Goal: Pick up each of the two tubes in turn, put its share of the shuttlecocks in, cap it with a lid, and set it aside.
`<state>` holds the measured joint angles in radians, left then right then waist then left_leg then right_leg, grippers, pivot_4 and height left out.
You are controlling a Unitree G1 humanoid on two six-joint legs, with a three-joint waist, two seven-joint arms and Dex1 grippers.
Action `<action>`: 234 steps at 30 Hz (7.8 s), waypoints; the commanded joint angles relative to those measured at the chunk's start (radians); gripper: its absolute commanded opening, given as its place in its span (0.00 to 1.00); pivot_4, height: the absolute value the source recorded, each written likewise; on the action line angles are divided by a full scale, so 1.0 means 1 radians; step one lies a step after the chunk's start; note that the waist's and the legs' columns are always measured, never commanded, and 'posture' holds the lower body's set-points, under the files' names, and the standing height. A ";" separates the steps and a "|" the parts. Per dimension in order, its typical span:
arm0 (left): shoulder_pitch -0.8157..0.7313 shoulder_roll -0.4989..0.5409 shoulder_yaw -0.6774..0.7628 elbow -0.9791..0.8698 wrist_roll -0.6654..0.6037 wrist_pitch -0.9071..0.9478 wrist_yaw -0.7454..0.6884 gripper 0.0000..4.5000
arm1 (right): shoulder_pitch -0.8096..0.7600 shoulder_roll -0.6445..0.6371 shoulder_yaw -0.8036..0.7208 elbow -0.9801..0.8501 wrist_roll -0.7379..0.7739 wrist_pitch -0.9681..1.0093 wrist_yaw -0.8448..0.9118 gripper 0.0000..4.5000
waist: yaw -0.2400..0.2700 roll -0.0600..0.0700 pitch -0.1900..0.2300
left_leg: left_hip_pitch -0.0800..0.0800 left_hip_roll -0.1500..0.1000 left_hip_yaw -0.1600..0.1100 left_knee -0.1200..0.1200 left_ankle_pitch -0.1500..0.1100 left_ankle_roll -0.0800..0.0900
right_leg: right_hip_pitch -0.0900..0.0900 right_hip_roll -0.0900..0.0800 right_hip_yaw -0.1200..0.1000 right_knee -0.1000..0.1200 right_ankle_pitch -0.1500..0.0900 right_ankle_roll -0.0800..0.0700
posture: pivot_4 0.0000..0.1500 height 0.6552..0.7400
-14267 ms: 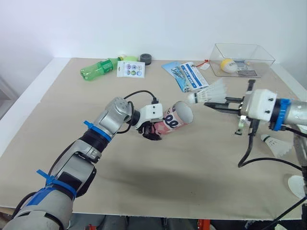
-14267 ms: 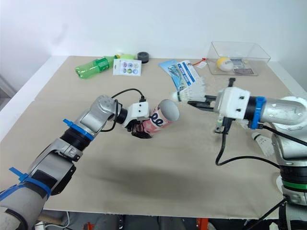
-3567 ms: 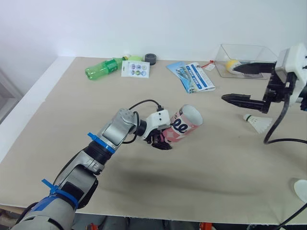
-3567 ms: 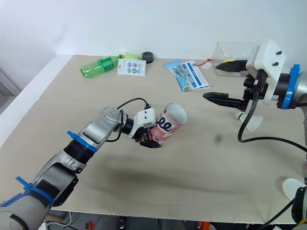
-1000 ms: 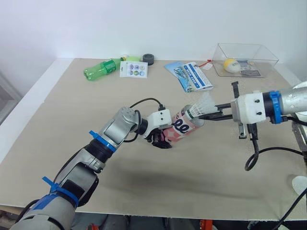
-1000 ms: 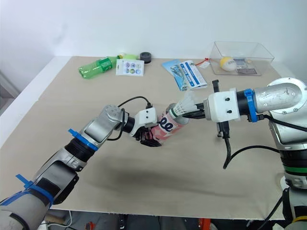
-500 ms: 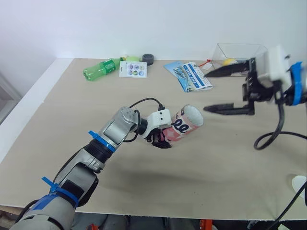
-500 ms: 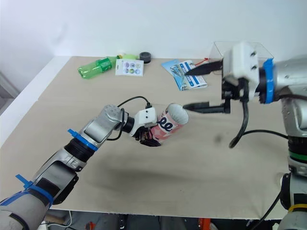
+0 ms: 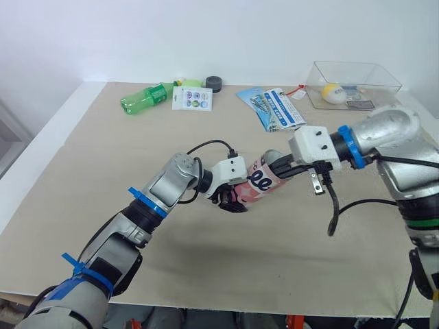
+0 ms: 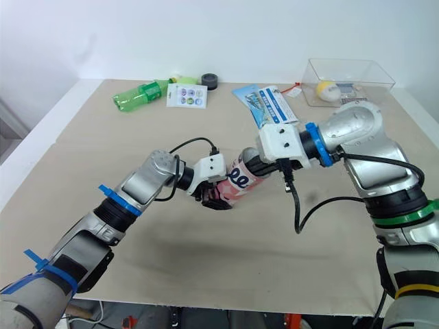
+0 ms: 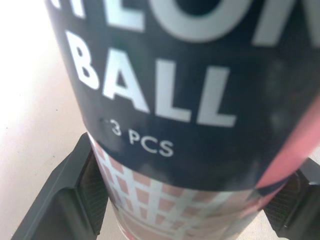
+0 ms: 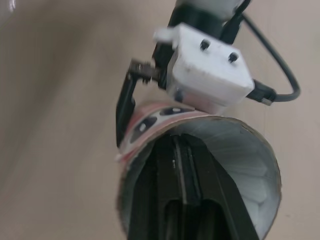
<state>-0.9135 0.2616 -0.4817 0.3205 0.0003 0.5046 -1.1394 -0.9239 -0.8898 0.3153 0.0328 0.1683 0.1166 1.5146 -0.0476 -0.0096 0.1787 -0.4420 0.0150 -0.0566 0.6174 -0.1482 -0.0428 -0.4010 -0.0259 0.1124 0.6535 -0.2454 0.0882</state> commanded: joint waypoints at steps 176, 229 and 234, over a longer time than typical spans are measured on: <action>0.336 -0.244 0.120 0.155 -0.116 -0.510 0.206 0.81 | 0.567 -0.497 -0.487 -0.140 0.134 0.148 -0.021 0.01 | -0.021 -0.005 -0.002 | 0.005 -0.002 0.002 0.004 0.001 -0.001 | 0.000 -0.002 0.003 0.011 -0.005 -0.005 | 1.00 1.00; 0.316 -0.217 0.149 0.202 -0.116 -0.411 0.175 0.81 | -0.594 -0.362 0.691 0.068 0.387 -0.428 0.100 0.01 | -0.027 -0.003 -0.003 | 0.005 0.000 0.002 -0.002 0.000 -0.002 | -0.003 -0.001 0.001 0.011 -0.007 -0.011 | 1.00 1.00; 0.313 -0.218 0.150 0.206 -0.116 -0.410 0.175 0.81 | -0.597 -0.375 0.698 0.056 0.399 -0.416 0.100 0.01 | -0.027 -0.003 -0.003 | 0.005 0.000 0.002 -0.001 0.000 -0.002 | -0.003 -0.001 0.001 0.011 -0.007 -0.011 | 1.00 1.00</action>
<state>-0.6189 0.0286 -0.3361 0.4895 -0.1301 0.0674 -0.9688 -1.4900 -1.2465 1.0216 0.0996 0.5456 -0.3051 1.5731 -0.0748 -0.0129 0.1760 -0.4365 0.0155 -0.0551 0.6159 -0.1481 -0.0445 -0.4035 -0.0271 0.1130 0.6646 -0.2526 0.0776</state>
